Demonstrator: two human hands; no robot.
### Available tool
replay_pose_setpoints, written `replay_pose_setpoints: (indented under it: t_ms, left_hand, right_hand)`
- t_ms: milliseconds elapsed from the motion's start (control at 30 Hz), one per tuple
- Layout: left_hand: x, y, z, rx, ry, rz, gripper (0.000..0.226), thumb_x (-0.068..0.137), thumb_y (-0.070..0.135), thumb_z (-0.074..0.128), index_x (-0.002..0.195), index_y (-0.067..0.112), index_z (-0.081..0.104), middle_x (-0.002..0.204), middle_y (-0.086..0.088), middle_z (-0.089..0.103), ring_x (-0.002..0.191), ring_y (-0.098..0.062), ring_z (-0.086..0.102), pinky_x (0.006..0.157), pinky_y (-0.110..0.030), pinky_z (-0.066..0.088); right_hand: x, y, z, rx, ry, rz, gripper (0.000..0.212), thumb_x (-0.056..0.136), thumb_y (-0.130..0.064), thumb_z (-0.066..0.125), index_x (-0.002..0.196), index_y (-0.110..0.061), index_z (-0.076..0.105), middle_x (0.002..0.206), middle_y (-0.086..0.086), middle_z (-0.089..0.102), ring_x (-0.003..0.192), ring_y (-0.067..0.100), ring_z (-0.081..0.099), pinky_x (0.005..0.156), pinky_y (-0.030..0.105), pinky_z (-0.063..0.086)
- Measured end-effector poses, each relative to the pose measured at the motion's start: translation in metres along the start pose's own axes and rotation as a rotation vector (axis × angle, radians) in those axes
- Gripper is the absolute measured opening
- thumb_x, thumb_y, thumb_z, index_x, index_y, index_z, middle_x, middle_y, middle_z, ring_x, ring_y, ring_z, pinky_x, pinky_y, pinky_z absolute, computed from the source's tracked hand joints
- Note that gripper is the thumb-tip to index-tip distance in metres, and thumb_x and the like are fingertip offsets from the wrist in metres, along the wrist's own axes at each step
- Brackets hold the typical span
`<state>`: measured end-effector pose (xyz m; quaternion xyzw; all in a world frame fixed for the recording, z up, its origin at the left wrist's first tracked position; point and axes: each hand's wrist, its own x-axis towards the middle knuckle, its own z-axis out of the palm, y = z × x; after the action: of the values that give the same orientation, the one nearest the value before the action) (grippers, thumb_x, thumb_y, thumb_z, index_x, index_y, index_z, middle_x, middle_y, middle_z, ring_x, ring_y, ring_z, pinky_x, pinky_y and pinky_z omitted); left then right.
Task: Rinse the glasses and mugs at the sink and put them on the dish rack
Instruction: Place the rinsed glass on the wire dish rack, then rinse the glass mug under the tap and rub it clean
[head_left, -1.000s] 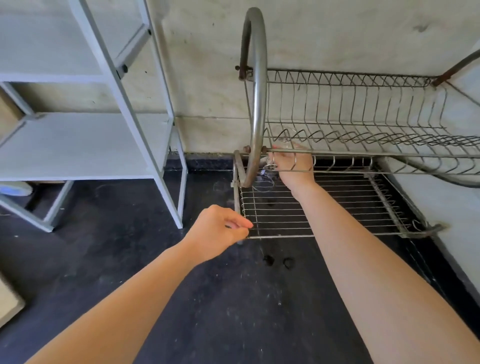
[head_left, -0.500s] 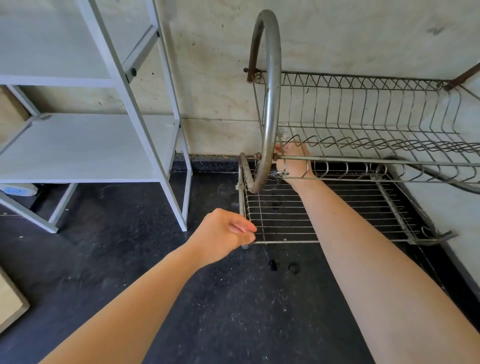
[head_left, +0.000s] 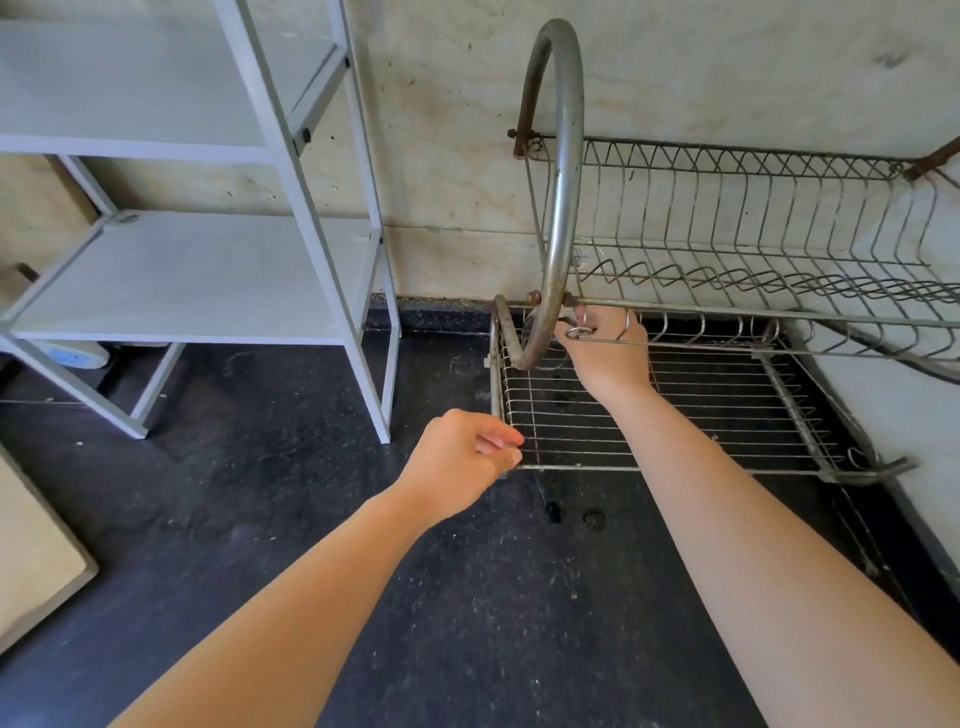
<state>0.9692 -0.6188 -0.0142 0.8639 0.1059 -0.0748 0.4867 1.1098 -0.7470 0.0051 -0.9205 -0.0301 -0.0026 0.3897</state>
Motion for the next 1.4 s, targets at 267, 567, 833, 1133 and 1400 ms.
replay_pose_setpoints:
  t_ms: [267,567,833,1133,1400]
  left_hand:
    - [-0.065,-0.017,-0.011,-0.045,0.313,-0.059,0.028,0.096,0.022,0.053,0.122,0.02,0.062,0.112,0.008,0.064,0.097,-0.004,0.058,0.088,-0.018,0.046]
    - [-0.242,-0.085,-0.086,-0.013,0.56,-0.299,0.028,0.097,0.019,0.045,0.118,0.022,0.063,0.112,0.005,0.063,0.088,-0.006,0.055,0.078,-0.018,0.043]
    - [-0.459,-0.184,-0.171,-0.031,0.869,-0.499,0.032,0.091,0.012,0.049,0.118,0.018,0.066,0.113,-0.001,0.068,0.101,-0.016,0.062,0.084,-0.022,0.044]
    - [-0.701,-0.309,-0.275,-0.081,1.109,-0.687,0.03,0.088,0.008,0.051,0.111,0.018,0.068,0.109,0.0,0.069,0.099,-0.017,0.063,0.085,-0.024,0.045]
    - [-0.774,-0.381,-0.36,-0.099,1.166,-0.723,0.03,0.087,0.01,0.051,0.111,0.018,0.067,0.114,0.001,0.067,0.099,-0.016,0.061,0.081,-0.026,0.044]
  right_hand:
    - [-0.117,-0.006,0.003,0.127,-0.101,-0.057,0.014,0.089,-0.021,0.063,0.098,-0.014,0.071,0.091,-0.003,0.069,0.09,0.014,0.063,0.085,0.034,0.052]
    - [-0.278,-0.1,0.062,0.059,-0.513,-0.246,0.011,0.091,-0.018,0.058,0.097,-0.015,0.067,0.095,-0.001,0.065,0.084,0.012,0.059,0.07,0.016,0.04]
    - [-0.452,-0.214,0.158,-0.055,-0.811,-0.532,0.014,0.09,-0.018,0.061,0.099,-0.009,0.067,0.095,0.004,0.068,0.091,0.021,0.061,0.078,0.03,0.046]
    - [-0.682,-0.335,0.281,-0.035,-0.999,-0.636,0.009,0.085,-0.016,0.065,0.093,-0.014,0.069,0.088,0.002,0.067,0.091,0.023,0.064,0.078,0.028,0.047]
    - [-0.764,-0.424,0.365,-0.085,-1.091,-0.705,0.016,0.089,-0.019,0.059,0.103,-0.014,0.065,0.1,0.002,0.065,0.097,0.021,0.06,0.079,0.024,0.042]
